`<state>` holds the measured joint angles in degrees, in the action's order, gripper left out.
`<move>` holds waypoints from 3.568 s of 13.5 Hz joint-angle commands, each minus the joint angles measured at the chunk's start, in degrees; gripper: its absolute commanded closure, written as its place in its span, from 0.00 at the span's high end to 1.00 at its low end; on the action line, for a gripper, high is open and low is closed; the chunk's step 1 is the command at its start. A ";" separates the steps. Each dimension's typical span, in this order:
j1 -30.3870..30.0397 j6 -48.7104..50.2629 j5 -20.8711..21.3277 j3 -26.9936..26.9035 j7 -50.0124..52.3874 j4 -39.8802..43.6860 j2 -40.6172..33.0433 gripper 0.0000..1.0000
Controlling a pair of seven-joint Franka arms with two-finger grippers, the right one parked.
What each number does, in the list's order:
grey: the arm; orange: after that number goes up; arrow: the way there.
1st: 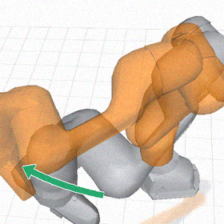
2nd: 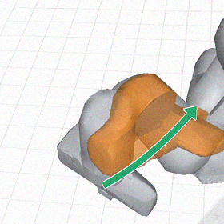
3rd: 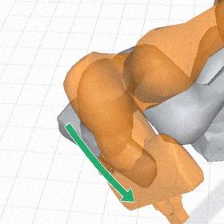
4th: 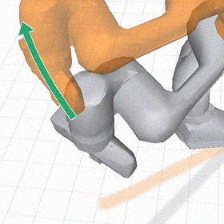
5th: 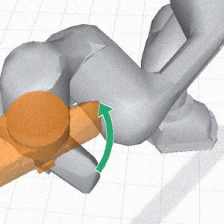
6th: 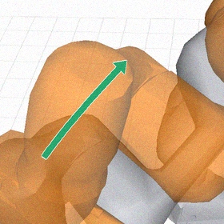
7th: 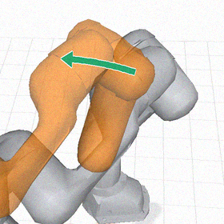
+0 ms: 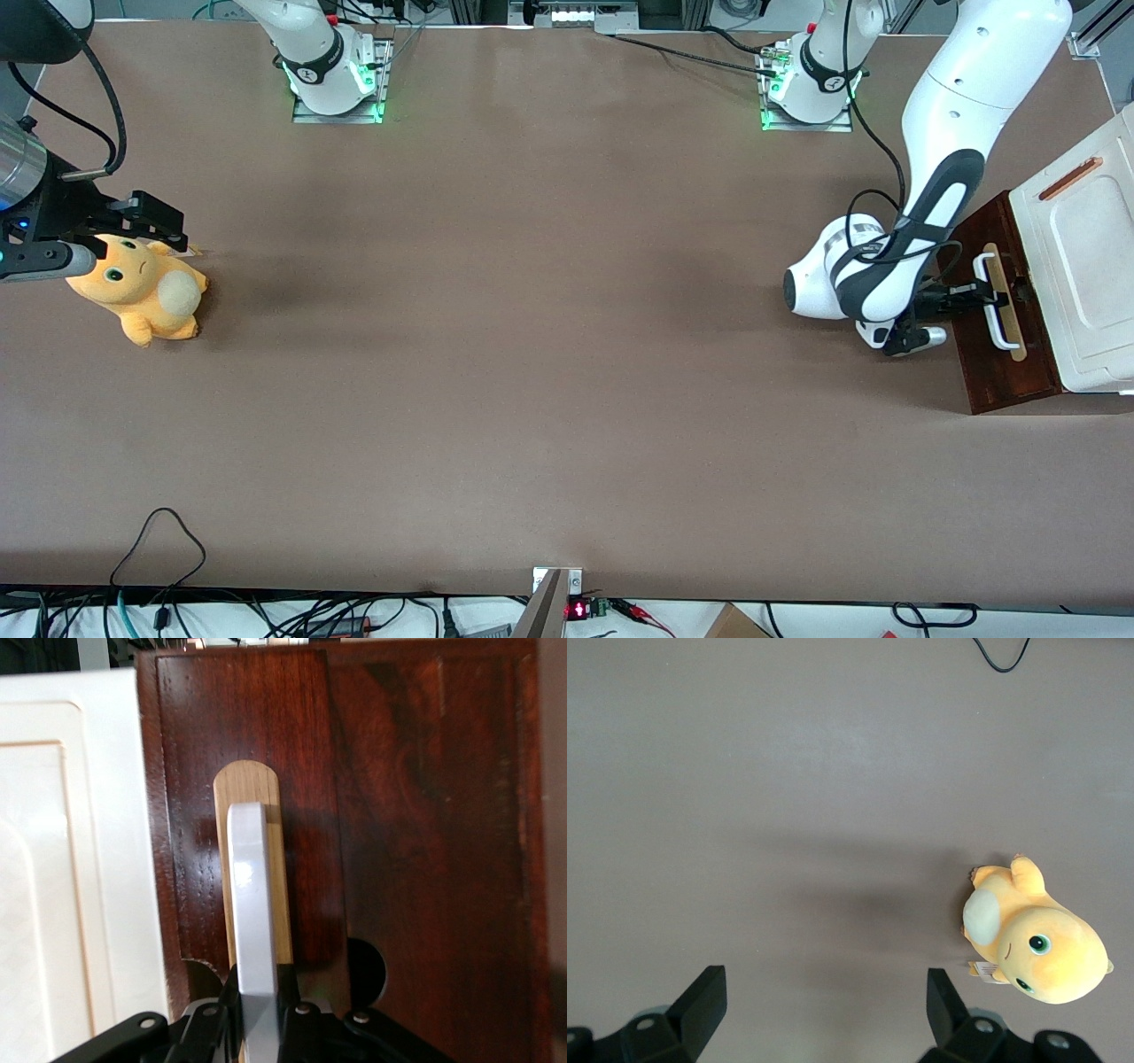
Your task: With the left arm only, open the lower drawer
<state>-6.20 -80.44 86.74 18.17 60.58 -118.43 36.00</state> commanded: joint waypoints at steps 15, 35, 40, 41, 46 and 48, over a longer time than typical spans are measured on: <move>4.00 0.28 0.89 6.62 -2.40 3.47 1.70 0.39; 5.14 -15.36 -70.48 -5.30 -37.77 22.70 -22.62 1.00; 6.90 -15.54 -87.88 -17.46 -56.08 21.75 -31.85 1.00; 6.99 -15.54 -87.88 -17.47 -56.71 20.53 -34.04 1.00; 6.99 -15.28 -87.27 -17.47 -59.07 19.20 -36.27 1.00; 7.69 -15.28 -87.27 -17.73 -60.23 19.37 -36.26 1.00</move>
<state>0.46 -95.11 -0.06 1.46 2.80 -97.87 0.78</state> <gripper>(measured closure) 0.000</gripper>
